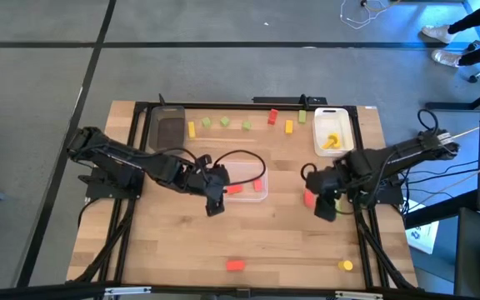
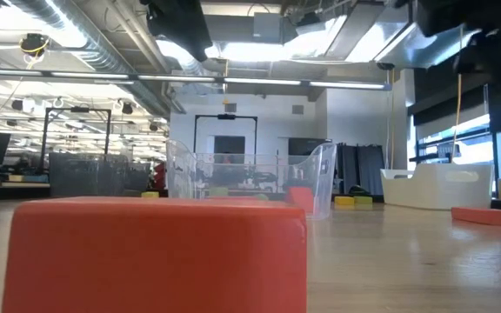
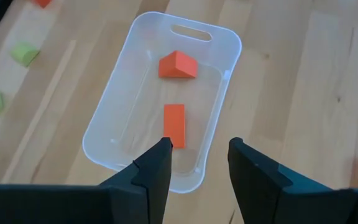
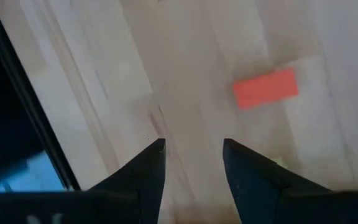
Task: Sort & place blocks by color
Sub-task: Put the green block into the black bin
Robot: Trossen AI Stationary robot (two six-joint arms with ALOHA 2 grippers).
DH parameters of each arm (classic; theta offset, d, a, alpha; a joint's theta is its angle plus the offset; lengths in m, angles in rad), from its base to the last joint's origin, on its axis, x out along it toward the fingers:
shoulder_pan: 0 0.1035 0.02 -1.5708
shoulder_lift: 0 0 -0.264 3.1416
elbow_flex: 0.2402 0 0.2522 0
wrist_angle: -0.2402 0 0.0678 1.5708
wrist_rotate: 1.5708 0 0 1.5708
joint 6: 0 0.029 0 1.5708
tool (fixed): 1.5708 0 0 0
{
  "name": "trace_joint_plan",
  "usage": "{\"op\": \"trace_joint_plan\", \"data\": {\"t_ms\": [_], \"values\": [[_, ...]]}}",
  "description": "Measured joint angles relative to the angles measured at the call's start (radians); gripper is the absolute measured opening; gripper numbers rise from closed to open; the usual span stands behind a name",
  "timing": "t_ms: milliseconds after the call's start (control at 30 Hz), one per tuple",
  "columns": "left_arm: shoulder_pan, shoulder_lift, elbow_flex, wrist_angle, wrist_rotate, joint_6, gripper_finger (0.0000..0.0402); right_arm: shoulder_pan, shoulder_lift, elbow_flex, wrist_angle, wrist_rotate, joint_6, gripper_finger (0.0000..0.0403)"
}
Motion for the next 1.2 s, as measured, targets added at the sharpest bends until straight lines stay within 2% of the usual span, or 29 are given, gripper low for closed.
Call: {"op": "trace_joint_plan", "data": {"t_ms": [300,500,800,1200], "values": [[-0.053,-0.007,0.000,-0.011,0.000,-0.021,0.0145,0.177,0.132,0.001,-0.050,-0.015,-0.070,0.0161],[-0.078,-0.007,0.000,-0.010,-0.038,-0.028,0.0146,0.263,0.245,0.001,-0.158,0.062,-0.084,0.0161],[-0.100,-0.007,0.000,-0.012,-0.045,-0.049,0.0145,0.302,0.315,-0.009,-0.156,0.062,-0.054,0.0161],[-0.132,-0.007,0.000,-0.016,-0.048,-0.049,0.0147,0.300,0.316,-0.182,-0.055,0.066,-0.028,0.0161]]}}
